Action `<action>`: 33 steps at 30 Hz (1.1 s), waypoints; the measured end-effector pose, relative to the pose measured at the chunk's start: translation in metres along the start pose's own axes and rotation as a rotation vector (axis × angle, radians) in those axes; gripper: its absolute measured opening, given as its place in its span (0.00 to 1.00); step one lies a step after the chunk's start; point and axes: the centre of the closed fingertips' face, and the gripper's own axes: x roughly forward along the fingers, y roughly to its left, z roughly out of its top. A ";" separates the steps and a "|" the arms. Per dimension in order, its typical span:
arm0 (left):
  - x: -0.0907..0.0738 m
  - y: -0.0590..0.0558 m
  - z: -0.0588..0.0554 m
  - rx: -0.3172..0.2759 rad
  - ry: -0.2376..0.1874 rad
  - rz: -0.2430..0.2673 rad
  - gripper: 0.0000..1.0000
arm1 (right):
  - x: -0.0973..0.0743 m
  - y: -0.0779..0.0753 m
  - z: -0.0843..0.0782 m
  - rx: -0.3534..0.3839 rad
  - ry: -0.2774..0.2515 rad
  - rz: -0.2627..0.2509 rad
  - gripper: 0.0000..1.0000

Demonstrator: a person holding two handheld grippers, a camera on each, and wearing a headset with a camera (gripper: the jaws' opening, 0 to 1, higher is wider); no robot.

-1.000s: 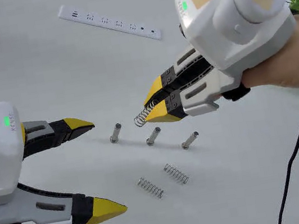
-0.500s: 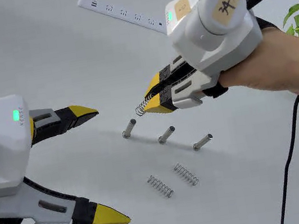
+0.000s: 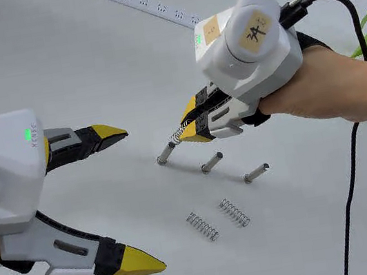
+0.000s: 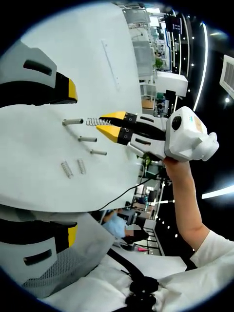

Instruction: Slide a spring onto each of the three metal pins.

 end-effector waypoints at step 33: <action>0.003 -0.001 -0.003 -0.018 -0.009 -0.013 0.99 | 0.018 -0.003 -0.005 -0.028 0.031 0.025 0.06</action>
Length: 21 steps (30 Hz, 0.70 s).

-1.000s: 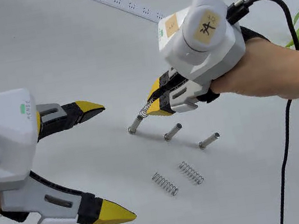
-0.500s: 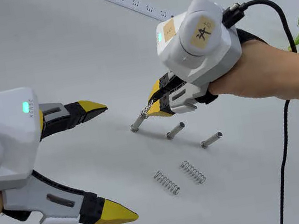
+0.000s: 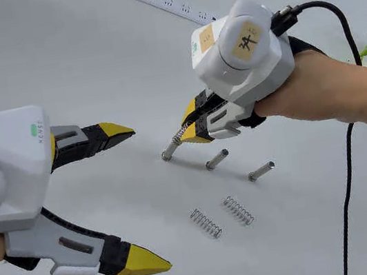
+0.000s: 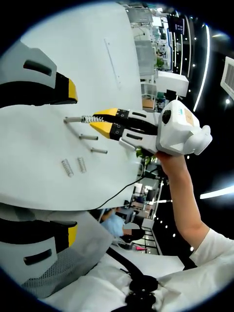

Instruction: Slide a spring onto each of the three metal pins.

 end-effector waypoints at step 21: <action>-0.001 0.001 -0.004 -0.014 0.000 0.003 0.98 | 0.022 0.000 -0.007 -0.018 0.015 0.023 0.07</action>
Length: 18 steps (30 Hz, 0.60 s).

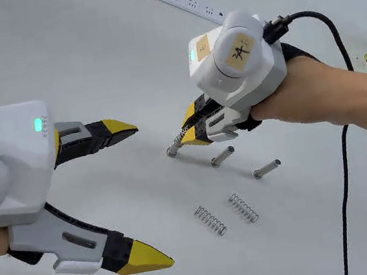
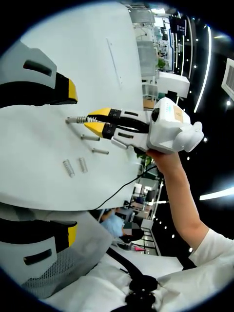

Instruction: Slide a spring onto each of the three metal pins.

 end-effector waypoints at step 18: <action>0.001 0.000 -0.002 -0.011 -0.004 -0.007 0.98 | 0.017 0.005 -0.001 -0.016 0.015 0.004 0.07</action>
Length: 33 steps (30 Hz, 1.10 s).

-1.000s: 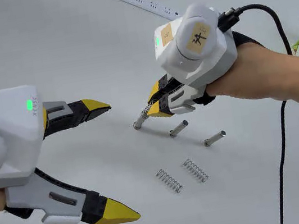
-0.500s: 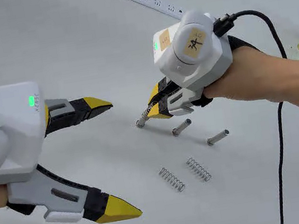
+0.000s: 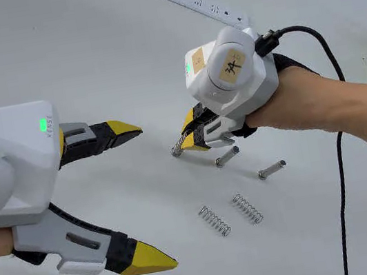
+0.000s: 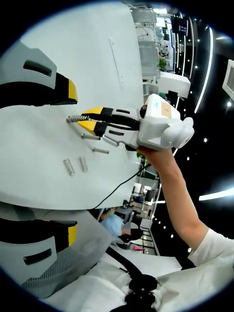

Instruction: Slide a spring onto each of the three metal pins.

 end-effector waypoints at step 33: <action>-0.003 -0.001 0.000 -0.003 -0.001 0.001 0.97 | 0.011 -0.003 -0.005 0.000 0.002 -0.002 0.11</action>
